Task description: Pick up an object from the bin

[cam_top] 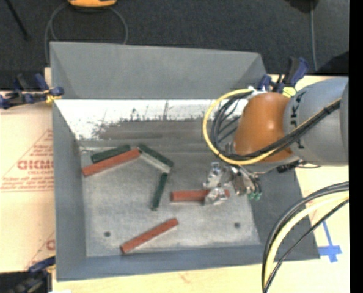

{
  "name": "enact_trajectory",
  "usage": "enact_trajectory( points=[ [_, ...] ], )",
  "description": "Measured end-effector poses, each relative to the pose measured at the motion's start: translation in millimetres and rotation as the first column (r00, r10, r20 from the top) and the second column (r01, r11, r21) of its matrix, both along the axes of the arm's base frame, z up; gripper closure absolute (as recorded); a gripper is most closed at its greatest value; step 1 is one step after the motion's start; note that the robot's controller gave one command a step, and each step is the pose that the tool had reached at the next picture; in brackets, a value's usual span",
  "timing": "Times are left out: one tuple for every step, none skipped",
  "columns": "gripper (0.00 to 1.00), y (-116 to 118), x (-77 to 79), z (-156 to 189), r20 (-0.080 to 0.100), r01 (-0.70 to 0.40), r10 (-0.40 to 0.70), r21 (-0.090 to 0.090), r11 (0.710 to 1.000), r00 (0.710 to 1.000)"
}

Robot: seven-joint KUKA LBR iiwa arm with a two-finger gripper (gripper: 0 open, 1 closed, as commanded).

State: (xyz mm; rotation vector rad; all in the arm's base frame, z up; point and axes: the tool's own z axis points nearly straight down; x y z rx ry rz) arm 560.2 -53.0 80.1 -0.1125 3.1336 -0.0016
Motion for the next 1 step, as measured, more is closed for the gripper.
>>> enact_trajectory(
  points=[
    [1.00,6.2,19.4,196.4,-0.003,-0.008,0.008,-0.001,1.000,1.000]
  ],
)
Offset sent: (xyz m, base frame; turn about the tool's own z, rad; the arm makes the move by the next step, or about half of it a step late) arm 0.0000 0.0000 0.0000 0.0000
